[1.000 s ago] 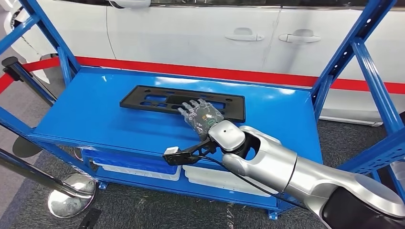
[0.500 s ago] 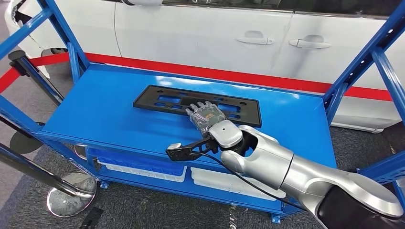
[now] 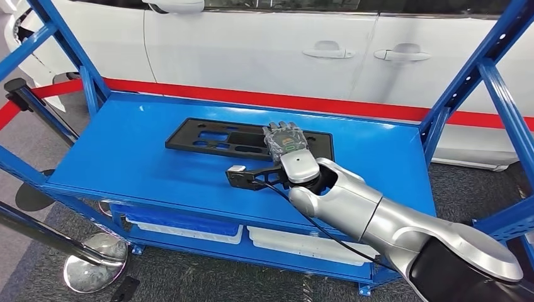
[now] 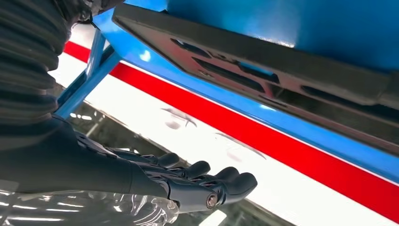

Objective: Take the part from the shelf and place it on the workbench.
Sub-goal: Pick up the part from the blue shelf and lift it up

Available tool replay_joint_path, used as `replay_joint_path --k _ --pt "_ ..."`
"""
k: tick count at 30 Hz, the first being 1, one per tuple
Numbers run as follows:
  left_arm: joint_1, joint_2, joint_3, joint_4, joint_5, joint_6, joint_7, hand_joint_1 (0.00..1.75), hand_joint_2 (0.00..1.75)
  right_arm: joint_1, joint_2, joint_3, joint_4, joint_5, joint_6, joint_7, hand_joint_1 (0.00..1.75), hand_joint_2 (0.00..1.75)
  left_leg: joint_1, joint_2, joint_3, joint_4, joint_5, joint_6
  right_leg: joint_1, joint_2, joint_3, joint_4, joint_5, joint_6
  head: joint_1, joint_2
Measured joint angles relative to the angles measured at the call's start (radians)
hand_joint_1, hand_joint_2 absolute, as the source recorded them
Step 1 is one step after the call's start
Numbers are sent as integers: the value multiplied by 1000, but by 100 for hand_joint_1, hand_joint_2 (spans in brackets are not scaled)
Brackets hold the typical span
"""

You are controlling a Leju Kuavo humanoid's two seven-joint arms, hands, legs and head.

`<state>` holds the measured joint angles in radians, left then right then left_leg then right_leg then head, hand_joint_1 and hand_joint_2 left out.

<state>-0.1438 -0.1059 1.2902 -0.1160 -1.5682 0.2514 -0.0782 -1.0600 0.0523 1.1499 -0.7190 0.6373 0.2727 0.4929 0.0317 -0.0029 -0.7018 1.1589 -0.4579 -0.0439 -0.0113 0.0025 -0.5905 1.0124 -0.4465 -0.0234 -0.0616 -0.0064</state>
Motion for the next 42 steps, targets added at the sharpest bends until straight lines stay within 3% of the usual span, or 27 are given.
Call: replay_joint_path --k 1,3,7,8,10,12,13,14,16,18,20,22,24,26,28,30,32,33,37,39,41,42 --pt "-1 0 0 0 0 0 0 0 0 -2 1 -5 8 -3 6 1 0 175 0 0 29 -61 22 -2 -1 2 -2 8 -7 8 -2 0" --pt "-3 -1 0 0 -1 0 0 0 0 -5 6 -13 25 -11 27 5 0 175 -1 -2 59 -119 29 10 1 4 -6 19 -17 21 -4 0" --pt "-1 -3 0 2 -1 1 0 0 0 -7 9 -24 59 -28 116 12 0 175 -3 -4 66 -123 20 47 1 3 -12 38 -36 38 -2 0" --pt "-1 -4 0 2 -1 2 0 0 0 -8 9 -27 67 -31 142 12 0 175 -3 -3 69 -125 19 54 0 2 -28 72 -54 42 -1 0" --pt "-2 -4 0 2 -1 3 0 0 0 -7 9 -29 83 -40 186 12 0 175 -5 -3 74 -125 16 63 1 1 -90 191 -103 44 2 0" --pt "-2 -4 0 2 -1 4 0 0 0 1 8 -29 97 -49 221 12 0 175 -9 -3 79 -125 11 69 2 1 -149 285 -119 42 3 0" --pt "-1 -5 0 2 -1 4 0 0 0 4 8 -29 103 -53 235 12 0 175 -12 -3 82 -125 8 71 3 1 -156 284 -101 38 3 0" --pt "-1 -5 0 2 -1 4 0 0 0 6 7 -29 108 -57 247 12 0 175 -14 -4 87 -125 5 72 5 1 -145 246 -67 32 3 0" --pt "-1 -8 0 2 -1 5 0 0 0 5 6 -29 115 -63 261 12 0 175 -20 -5 95 -125 -1 71 13 1 -94 122 2 13 2 0" --pt "-2 -11 0 3 -1 7 -1 0 0 5 6 -29 118 -69 266 12 0 175 -22 -4 98 -126 -5 65 22 2 -56 39 24 1 1 0" --pt "-2 -13 0 3 -1 12 -6 0 0 6 3 -28 123 -75 266 12 7 175 -21 -3 99 -130 -5 55 25 2 -49 21 21 -2 2 0" --pt "-2 -15 0 3 -1 23 -23 0 0 8 -2 -28 126 -81 262 12 95 175 -20 -2 99 -125 -14 45 18 1 -36 6 25 -4 2 0" --pt "-2 -17 0 4 0 34 -48 0 0 11 -9 -29 129 -86 248 12 175 175 -18 -2 71 -61 -53 34 10 0 -21 -10 29 -10 0 0" --pt "-1 -17 0 4 3 39 -75 0 0 19 -19 -29 132 -91 221 13 175 175 -15 -2 10 58 -98 24 9 -1 -18 -12 28 -14 -2 0" --pt "2 -17 0 4 5 35 -102 0 87 28 -31 -29 134 -97 197 13 175 175 -10 -1 -25 109 -95 17 8 0 -18 -9 25 -13 -2 0" --pt "2 -16 0 4 7 26 -128 0 175 30 -42 -30 135 -101 183 12 175 175 -5 0 8 27 -31 12 5 3 -18 1 18 -8 -2 0" --pt "0 -16 0 4 10 17 -147 0 175 27 -51 -32 135 -103 174 12 175 175 -5 -1 59 -80 8 13 6 5 -22 17 7 2 -3 0" --pt "-1 -16 0 4 12 13 -155 0 175 25 -56 -33 135 -104 171 12 175 175 -6 -2 72 -108 12 17 7 5 -26 23 4 8 -3 0" --pt "-1 -16 0 5 18 -5 -180 0 175 18 -69 -38 131 -106 151 11 175 175 -7 -3 78 -122 12 45 9 8 -35 32 -4 24 -3 0" --pt "-3 -16 0 5 19 -14 -189 0 175 12 -74 -43 128 -107 138 9 175 175 -5 -1 82 -127 15 58 7 6 -64 98 -45 33 1 0" --pt "-5 -16 0 5 19 -18 -194 0 175 11 -77 -47 125 -111 126 7 175 175 -5 0 82 -128 14 64 5 5 -120 222 -101 39 5 0" --pt "-5 -16 0 5 19 -20 -197 0 175 12 -78 -47 123 -113 122 6 175 175 -6 0 82 -128 14 65 3 5 -144 272 -116 40 4 0"
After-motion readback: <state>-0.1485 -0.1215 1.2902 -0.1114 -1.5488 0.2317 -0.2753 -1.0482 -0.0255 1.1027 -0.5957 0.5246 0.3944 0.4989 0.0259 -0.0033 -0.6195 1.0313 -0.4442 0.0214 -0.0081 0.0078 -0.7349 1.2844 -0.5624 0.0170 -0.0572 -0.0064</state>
